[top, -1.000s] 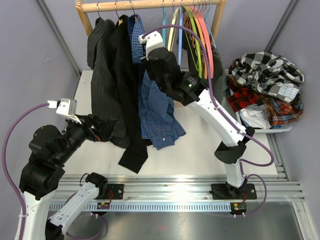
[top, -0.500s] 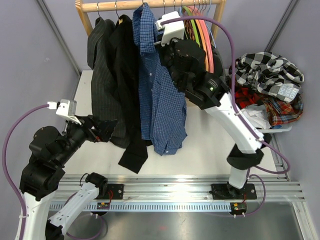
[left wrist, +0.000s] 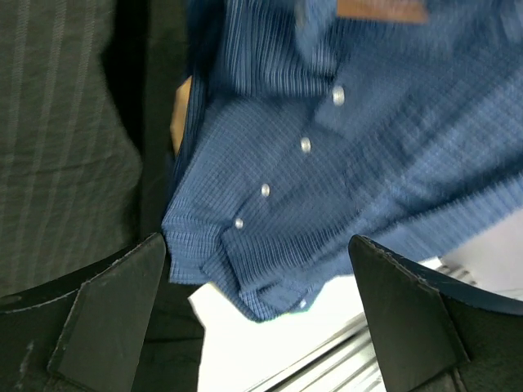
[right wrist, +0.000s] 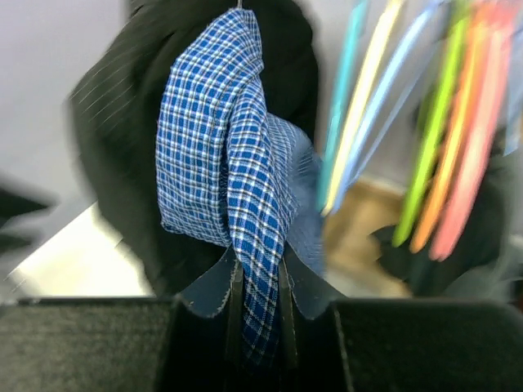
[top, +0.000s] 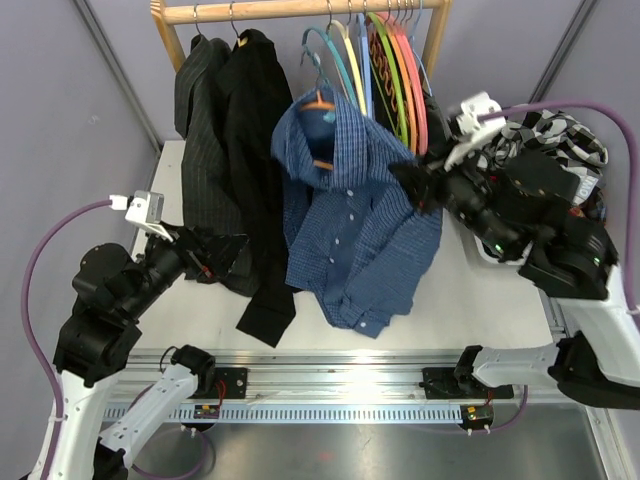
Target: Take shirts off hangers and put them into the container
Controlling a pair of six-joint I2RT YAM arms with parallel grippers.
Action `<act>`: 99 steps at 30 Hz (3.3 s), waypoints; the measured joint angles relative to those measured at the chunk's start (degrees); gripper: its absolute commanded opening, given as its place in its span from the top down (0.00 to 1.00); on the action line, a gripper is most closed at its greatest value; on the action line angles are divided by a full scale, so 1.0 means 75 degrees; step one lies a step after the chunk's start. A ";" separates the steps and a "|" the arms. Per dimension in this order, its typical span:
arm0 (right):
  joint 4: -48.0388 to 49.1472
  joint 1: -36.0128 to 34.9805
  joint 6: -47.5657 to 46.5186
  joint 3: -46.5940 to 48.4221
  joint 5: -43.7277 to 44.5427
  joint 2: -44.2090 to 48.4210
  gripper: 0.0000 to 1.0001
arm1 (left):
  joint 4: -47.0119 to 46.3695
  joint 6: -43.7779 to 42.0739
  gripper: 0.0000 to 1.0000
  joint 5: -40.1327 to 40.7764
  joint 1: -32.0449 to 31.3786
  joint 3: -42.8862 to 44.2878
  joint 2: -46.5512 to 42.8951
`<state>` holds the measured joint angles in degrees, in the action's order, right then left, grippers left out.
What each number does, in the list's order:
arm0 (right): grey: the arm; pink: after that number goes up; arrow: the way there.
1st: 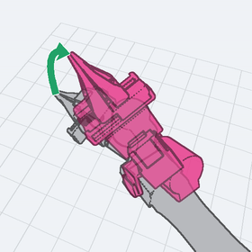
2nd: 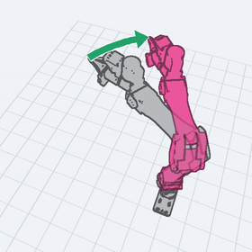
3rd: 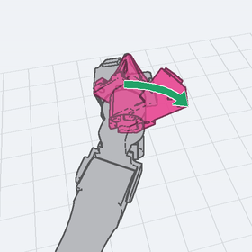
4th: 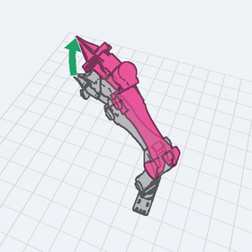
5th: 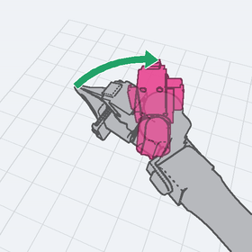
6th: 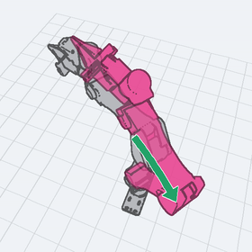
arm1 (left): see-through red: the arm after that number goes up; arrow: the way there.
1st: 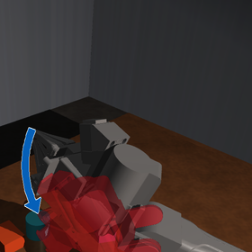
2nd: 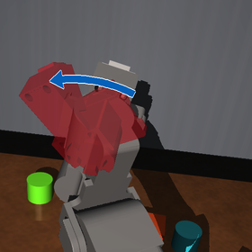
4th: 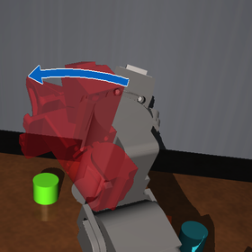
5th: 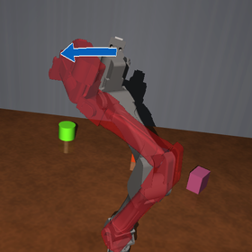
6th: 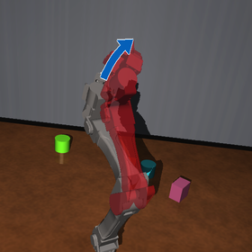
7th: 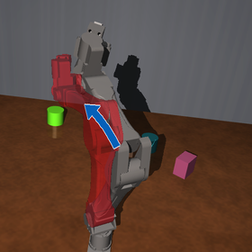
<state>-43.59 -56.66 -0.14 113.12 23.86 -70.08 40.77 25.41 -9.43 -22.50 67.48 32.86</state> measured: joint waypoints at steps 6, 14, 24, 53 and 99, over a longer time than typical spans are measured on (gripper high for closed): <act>-0.0775 -0.0519 0.0953 -0.1623 -0.1201 0.1212 1.00 | -0.0784 0.0262 0.01 -0.0796 -0.0038 0.0064 0.0297; -0.1466 -0.0833 0.1749 -0.3144 -0.1804 0.1378 1.00 | -0.1682 0.0329 0.01 0.0259 -0.3133 0.0379 0.1303; -0.1282 -0.0860 0.1906 -0.3212 -0.1667 0.2238 1.00 | -0.2177 0.0323 0.01 0.2952 -0.5240 0.0752 0.2556; -0.0970 -0.0860 0.1938 -0.3590 -0.1932 0.3136 1.00 | -0.5240 0.0364 0.33 0.5933 -0.5595 -0.0064 0.3858; -0.1011 -0.0938 0.2081 -0.3701 0.1486 0.5013 1.00 | -0.1571 -0.0169 1.00 0.6400 -0.4208 0.0300 0.2034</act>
<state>-51.18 -63.70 15.46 85.36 35.00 -32.49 28.99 24.14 38.57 -54.06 69.73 48.12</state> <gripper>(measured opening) 0.012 0.137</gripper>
